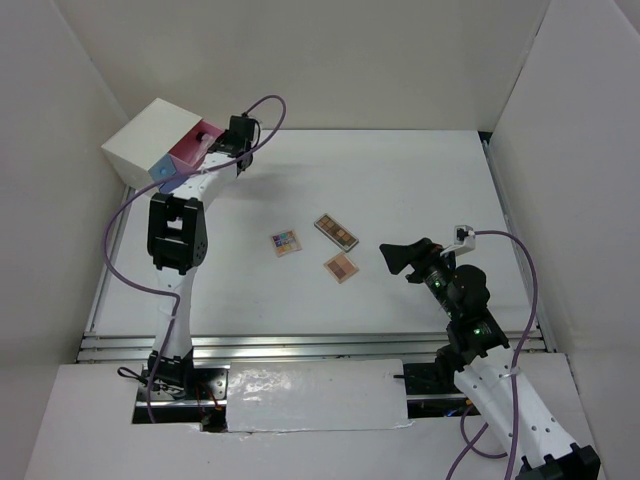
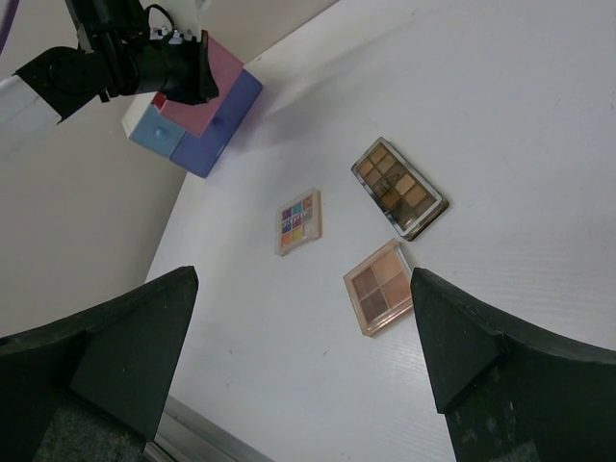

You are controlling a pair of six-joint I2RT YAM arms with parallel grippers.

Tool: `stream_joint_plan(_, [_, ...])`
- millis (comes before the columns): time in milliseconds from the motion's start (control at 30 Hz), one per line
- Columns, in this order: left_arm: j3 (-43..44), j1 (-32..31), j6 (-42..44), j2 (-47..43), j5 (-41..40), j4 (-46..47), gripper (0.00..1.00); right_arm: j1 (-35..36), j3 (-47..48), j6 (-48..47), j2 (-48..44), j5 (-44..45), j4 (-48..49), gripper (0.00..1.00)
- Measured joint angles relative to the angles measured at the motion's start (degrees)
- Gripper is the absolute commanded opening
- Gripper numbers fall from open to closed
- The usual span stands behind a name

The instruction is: Organize the makeup

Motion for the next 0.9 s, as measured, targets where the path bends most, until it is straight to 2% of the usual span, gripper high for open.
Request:
stream_joint_plan(300, [-4.17, 0.15, 1.38, 0.07, -4.87, 5.53, 0.00, 0.00, 0.00, 0.00, 0.31, 0.00, 0.00, 1.00])
stream_joint_plan(900, [-4.50, 4.72, 2.36, 0.17, -12.35, 12.98, 0.00, 0.00, 0.00, 0.00, 0.66, -0.02, 0.00, 1.00])
